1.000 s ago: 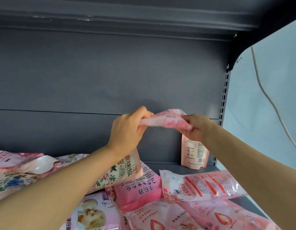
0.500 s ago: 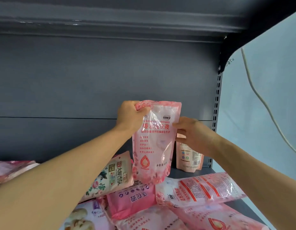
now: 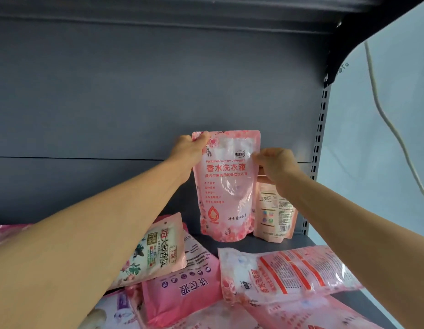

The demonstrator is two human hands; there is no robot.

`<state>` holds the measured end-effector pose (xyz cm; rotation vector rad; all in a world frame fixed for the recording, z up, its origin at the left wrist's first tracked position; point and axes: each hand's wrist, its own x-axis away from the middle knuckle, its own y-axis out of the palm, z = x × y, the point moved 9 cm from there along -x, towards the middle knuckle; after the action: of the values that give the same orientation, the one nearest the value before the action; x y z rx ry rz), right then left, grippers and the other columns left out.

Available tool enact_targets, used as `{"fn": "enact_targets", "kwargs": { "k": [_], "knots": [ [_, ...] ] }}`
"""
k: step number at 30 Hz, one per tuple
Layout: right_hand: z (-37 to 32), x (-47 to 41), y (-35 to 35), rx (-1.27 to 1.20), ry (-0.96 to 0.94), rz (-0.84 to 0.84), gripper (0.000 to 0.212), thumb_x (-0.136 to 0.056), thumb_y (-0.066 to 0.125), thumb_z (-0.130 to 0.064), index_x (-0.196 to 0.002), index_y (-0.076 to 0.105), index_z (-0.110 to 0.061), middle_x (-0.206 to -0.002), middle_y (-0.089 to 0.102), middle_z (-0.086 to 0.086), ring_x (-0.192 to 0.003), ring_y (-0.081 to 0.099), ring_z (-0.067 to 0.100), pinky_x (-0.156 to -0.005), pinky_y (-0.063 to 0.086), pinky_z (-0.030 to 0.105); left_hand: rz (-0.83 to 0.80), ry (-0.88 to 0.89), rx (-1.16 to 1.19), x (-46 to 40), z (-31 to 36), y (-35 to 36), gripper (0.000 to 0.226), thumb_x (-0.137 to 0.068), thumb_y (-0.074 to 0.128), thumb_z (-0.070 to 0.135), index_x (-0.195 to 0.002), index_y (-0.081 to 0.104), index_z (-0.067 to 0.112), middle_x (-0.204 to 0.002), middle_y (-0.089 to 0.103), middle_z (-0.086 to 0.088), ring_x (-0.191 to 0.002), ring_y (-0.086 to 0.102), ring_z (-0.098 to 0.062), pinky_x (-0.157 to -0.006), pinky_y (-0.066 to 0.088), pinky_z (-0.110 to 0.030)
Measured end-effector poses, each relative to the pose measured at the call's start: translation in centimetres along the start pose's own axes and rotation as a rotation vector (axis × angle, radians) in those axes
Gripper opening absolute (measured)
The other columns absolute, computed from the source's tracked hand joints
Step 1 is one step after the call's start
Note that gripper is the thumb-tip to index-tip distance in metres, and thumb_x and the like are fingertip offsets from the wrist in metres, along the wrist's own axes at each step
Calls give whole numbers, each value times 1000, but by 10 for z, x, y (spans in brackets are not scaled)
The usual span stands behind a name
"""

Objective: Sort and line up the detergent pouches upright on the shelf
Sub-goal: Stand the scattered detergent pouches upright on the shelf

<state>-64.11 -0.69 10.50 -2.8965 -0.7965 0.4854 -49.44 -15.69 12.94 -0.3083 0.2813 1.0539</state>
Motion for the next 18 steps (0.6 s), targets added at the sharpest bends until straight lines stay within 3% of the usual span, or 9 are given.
{"fn": "enact_targets", "kwargs": {
  "k": [3, 8, 11, 15, 18],
  "knots": [
    [15, -3, 5, 57, -24, 0, 19, -91, 54, -10, -83, 68, 0, -90, 72, 16, -81, 71, 32, -74, 59, 45, -2, -8, -29, -1, -15, 4, 37, -97, 47, 39, -68, 43, 16, -67, 54, 2, -57, 53, -11, -52, 41, -22],
    [29, -5, 10, 91, -48, -55, 23, -92, 53, -7, -77, 70, -11, -90, 73, 9, -81, 71, 27, -70, 60, 38, -33, -12, -53, -1, -34, 7, 39, -96, 47, 39, -65, 40, 16, -69, 52, -1, -60, 51, -13, -58, 41, -24],
    [23, -3, 8, 138, -99, -39, 27, -92, 54, -8, -72, 69, -18, -90, 73, 9, -82, 71, 28, -72, 60, 40, -42, 1, -22, -2, -34, 8, 37, -95, 47, 39, -71, 43, 13, -76, 53, -6, -68, 52, -17, -61, 41, -25],
    [24, -1, 3, 254, -128, -14, 21, -91, 53, -10, -83, 73, -6, -88, 73, 16, -81, 71, 33, -72, 59, 43, -58, 0, -24, 4, -35, 14, 30, -97, 46, 36, -82, 47, 10, -70, 49, -1, -61, 48, -11, -57, 39, -22],
    [33, -1, -1, 221, -92, -31, 21, -92, 51, -8, -88, 71, 0, -91, 71, 21, -82, 70, 31, -69, 59, 39, -72, 30, -52, 8, -30, 17, 30, -98, 44, 32, -76, 45, 11, -66, 46, 3, -56, 44, -8, -54, 37, -20]
  ]
}}
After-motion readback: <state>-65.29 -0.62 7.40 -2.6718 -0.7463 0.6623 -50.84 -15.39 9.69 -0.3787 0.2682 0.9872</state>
